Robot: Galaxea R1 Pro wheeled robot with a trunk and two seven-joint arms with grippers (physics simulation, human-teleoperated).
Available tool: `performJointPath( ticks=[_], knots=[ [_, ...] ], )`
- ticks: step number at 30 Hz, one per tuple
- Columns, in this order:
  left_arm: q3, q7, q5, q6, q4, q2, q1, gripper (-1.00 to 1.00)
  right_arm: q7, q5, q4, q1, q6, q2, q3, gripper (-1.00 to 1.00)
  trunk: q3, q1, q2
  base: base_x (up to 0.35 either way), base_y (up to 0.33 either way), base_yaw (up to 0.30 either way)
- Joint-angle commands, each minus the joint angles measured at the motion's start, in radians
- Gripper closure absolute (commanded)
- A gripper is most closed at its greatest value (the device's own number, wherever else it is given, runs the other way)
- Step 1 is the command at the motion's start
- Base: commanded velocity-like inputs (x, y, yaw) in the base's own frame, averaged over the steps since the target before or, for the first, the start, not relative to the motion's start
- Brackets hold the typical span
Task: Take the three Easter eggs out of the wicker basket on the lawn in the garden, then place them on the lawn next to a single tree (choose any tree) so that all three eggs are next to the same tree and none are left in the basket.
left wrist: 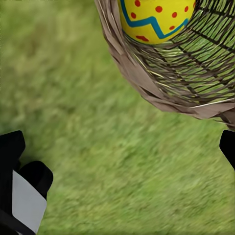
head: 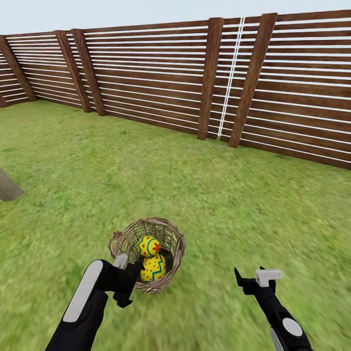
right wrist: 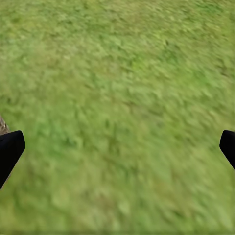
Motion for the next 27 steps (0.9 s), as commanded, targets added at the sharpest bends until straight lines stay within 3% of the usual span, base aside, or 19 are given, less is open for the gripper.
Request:
performJointPath(
  ticks=[1, 11, 23, 27],
  knots=[
    [0.001, 0.005, 0.001, 0.01, -0.001, 0.0, -0.001, -1.0, 0.003, -0.004, -0.001, 0.0, 0.0, 0.0, -0.001, -1.0, -0.001, 0.0, 0.0, 0.0, 0.0, 0.0],
    [0.002, 0.004, 0.0, 0.01, 0.044, 0.002, -0.001, -1.0, 0.003, -0.004, -0.005, 0.0, -0.002, 0.0, -0.001, -1.0, -0.001, 0.0, 0.0, 0.122, -0.06, 0.0],
    [0.002, 0.014, -0.002, 0.01, 0.048, 0.001, -0.001, -1.0, 0.003, -0.004, -0.006, 0.0, -0.002, 0.0, -0.001, -1.0, -0.001, 0.0, 0.0, 0.022, -0.01, 0.0],
    [0.002, 0.016, -0.002, 0.011, 0.048, 0.002, -0.001, -1.0, 0.003, -0.004, -0.006, 0.0, -0.002, 0.0, 0.0, -1.0, -0.001, 0.0, 0.0, 0.222, -0.028, 0.0]
  ],
)
